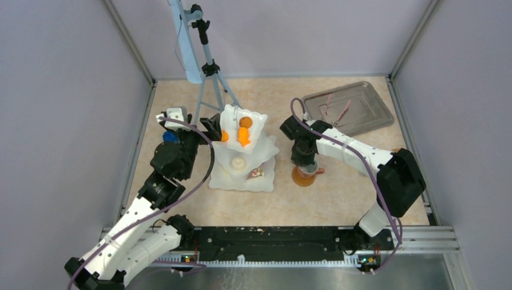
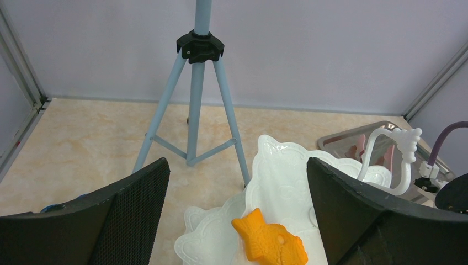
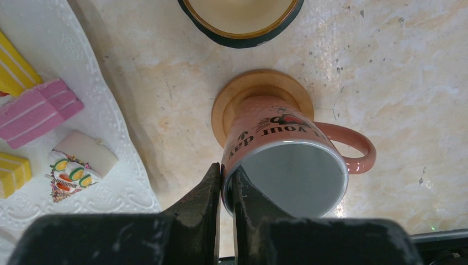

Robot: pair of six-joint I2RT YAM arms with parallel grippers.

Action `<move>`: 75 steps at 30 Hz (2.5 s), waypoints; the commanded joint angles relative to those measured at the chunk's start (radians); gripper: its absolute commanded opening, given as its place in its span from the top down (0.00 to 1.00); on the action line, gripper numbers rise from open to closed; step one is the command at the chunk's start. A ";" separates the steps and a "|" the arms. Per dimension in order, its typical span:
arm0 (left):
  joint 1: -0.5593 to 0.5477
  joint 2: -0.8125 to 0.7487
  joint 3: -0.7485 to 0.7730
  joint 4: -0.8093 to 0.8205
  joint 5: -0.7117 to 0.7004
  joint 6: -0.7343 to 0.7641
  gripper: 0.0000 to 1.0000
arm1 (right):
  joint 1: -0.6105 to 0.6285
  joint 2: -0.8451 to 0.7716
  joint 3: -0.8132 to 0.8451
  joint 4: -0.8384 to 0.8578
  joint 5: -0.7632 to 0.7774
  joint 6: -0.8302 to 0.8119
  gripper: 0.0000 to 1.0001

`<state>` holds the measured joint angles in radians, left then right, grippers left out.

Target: Serve the afternoon tea

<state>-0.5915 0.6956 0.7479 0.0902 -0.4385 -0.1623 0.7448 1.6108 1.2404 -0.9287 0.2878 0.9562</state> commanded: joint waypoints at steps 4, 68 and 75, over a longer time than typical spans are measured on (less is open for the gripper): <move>0.001 -0.012 0.038 0.032 -0.008 0.004 0.01 | 0.035 0.019 0.059 -0.043 0.046 -0.037 1.00; 0.001 0.038 0.034 0.034 0.023 -0.006 0.01 | -1.185 0.118 -0.243 0.591 -0.268 -0.388 0.31; 0.001 0.028 0.036 0.033 0.022 -0.006 0.01 | -1.061 0.112 -0.272 0.555 -0.283 -0.406 0.34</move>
<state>-0.5915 0.7315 0.7483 0.0902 -0.4259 -0.1627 -0.3847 1.7172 1.0252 -0.3138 0.0956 0.5526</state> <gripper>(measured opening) 0.987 0.668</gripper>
